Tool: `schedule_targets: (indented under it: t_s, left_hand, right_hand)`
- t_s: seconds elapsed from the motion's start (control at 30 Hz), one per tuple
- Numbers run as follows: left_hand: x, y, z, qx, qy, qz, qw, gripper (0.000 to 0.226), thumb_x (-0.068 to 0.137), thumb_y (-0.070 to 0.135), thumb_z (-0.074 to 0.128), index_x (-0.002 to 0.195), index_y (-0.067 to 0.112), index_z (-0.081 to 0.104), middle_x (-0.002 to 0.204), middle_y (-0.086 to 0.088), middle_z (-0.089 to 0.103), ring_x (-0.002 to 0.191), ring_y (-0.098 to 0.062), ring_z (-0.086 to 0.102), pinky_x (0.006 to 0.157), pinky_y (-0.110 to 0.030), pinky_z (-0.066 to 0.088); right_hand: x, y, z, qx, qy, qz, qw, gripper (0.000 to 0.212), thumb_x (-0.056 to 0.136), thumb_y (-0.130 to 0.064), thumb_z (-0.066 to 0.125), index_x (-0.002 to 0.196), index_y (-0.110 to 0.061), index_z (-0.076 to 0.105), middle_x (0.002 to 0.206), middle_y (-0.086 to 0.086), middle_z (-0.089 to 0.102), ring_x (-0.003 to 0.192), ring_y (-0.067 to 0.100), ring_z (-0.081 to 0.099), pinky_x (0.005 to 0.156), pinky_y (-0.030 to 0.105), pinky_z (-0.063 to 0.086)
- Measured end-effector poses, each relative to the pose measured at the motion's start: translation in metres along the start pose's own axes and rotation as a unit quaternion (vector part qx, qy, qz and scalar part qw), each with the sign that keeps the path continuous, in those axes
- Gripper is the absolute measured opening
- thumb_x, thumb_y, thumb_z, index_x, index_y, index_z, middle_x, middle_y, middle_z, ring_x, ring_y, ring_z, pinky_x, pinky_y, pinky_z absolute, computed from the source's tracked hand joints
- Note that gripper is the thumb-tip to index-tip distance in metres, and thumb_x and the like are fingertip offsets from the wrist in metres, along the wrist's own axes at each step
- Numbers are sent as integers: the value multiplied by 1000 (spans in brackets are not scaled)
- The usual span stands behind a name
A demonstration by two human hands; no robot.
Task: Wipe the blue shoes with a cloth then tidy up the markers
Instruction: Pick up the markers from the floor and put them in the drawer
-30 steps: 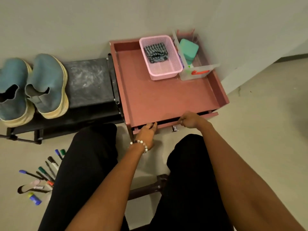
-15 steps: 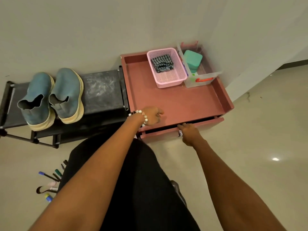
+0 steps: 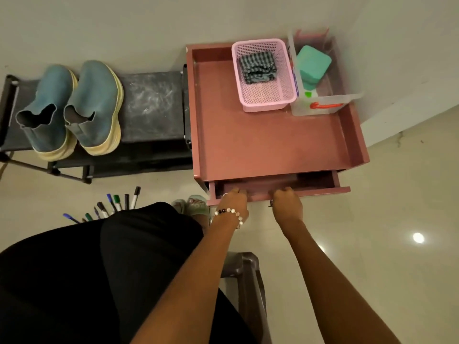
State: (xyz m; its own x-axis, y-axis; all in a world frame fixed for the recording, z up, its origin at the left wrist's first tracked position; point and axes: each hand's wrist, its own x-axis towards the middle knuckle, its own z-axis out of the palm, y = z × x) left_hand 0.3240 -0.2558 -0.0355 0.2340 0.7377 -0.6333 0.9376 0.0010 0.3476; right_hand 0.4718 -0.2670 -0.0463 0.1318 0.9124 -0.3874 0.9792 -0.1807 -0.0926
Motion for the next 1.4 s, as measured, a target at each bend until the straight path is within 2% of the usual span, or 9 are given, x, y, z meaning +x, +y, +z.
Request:
schedule_targets:
  t_s: [0.13, 0.43, 0.63, 0.77, 0.97, 1.07, 1.17, 1.3, 1.4]
  left_hand:
    - [-19, 5, 18, -17, -8, -19, 1000, 49, 82, -2, 52, 130, 6, 51, 133, -12, 50, 123, -30, 48, 105, -35, 40]
    - [-70, 36, 24, 74, -137, -13, 988, 49, 91, 1, 48, 139, 6, 43, 134, -15, 49, 123, -29, 49, 97, -30, 42]
    - [-91, 26, 20, 38, -168, -48, 984, 48, 92, 11, 46, 140, 7, 44, 141, -13, 47, 121, -31, 51, 100, -40, 45]
    - [-107, 23, -27, -166, -33, -64, 984, 43, 97, 6, 45, 140, 3, 44, 144, -10, 43, 129, -27, 45, 105, -30, 35]
    - [-118, -36, -90, -383, 179, -49, 905, 27, 90, 9, 58, 117, 10, 63, 107, -14, 68, 88, -25, 69, 80, -32, 57]
    - [-145, -72, -118, -447, 269, -67, 851, 23, 92, 2, 55, 113, 5, 63, 97, -10, 68, 68, -11, 64, 52, -10, 51]
    - [-168, -122, -128, -477, 328, -93, 810, 24, 94, 5, 51, 114, 7, 63, 95, -8, 70, 68, -10, 64, 53, -12, 48]
    - [-193, -198, -125, -514, 372, -151, 758, 25, 94, 4, 48, 114, 5, 63, 91, -10, 70, 65, -12, 63, 53, -13, 46]
    - [-204, -263, -110, -531, 384, -205, 727, 23, 94, 2, 47, 110, 3, 64, 90, -13, 68, 65, -13, 61, 47, -9, 45]
  right_hand:
    - [-24, 12, 9, -14, -19, -12, 1000, 29, 91, -5, 50, 109, -16, 69, 102, 13, 66, 94, 28, 63, 79, 32, 51]
    - [-77, 27, 16, 75, -74, 37, 994, 28, 90, -7, 54, 113, -14, 68, 111, 15, 66, 100, 33, 64, 86, 39, 53]
    - [-75, 17, -4, 89, -105, 50, 989, 22, 89, -6, 53, 108, -5, 64, 111, 18, 63, 99, 35, 62, 81, 39, 53]
    - [-61, -4, -36, 236, -31, 63, 969, 20, 87, -19, 57, 97, -9, 71, 104, 18, 68, 97, 34, 63, 81, 36, 53]
    - [-25, -89, -95, 456, 67, -50, 886, 19, 79, -19, 60, 83, -4, 72, 85, 16, 73, 84, 32, 69, 80, 49, 55]
    - [-33, -147, -118, 476, 57, -119, 870, 14, 82, -12, 58, 82, -11, 72, 80, 7, 72, 82, 26, 70, 81, 48, 55]
    - [-48, -204, -125, 475, 28, -174, 862, 17, 90, -5, 53, 85, -12, 67, 69, 1, 67, 71, 21, 67, 78, 44, 56]
    - [-61, -276, -113, 423, -15, -217, 879, 17, 93, -10, 53, 95, -6, 70, 75, 1, 70, 64, 10, 64, 71, 24, 56]
    - [-60, -333, -82, 382, -66, -239, 890, 17, 94, -10, 54, 96, -6, 70, 76, 4, 71, 64, 10, 64, 71, 25, 56]
